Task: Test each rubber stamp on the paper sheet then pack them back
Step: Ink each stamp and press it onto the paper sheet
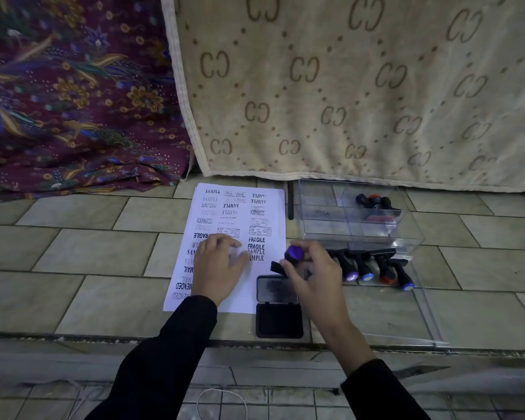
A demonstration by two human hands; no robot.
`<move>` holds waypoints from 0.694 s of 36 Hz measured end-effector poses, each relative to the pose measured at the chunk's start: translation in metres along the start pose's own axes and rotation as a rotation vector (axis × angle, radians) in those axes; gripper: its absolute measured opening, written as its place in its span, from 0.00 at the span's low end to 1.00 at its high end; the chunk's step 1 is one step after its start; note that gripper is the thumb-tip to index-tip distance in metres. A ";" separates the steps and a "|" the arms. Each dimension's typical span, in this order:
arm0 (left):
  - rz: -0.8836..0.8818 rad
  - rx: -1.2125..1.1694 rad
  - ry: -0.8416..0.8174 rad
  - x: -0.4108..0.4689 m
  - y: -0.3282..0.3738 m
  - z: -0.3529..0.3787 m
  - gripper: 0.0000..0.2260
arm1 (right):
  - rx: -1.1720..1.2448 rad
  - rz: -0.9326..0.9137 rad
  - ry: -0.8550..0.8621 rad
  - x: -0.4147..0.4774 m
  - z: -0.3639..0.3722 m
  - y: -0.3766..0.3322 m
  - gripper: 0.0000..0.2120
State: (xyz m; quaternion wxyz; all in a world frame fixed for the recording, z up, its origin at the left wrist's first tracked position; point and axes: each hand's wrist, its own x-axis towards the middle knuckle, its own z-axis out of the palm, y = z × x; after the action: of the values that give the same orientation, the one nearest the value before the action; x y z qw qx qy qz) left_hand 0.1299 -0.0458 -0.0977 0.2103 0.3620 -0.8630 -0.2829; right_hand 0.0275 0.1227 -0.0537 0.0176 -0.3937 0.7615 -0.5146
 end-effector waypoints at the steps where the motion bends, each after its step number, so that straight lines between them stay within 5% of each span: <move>1: -0.003 -0.020 0.004 0.001 -0.001 -0.001 0.07 | -0.005 -0.005 -0.016 0.003 0.003 -0.001 0.13; 25: 0.191 0.134 0.020 0.004 -0.019 -0.007 0.14 | -0.162 -0.120 -0.231 0.028 0.046 -0.007 0.11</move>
State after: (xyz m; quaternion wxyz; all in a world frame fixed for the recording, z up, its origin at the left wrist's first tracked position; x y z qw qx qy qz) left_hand 0.1406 -0.0620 -0.1041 0.2200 0.2943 -0.9083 -0.1997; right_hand 0.0319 0.0689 -0.0593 0.0426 -0.4952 0.7687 -0.4027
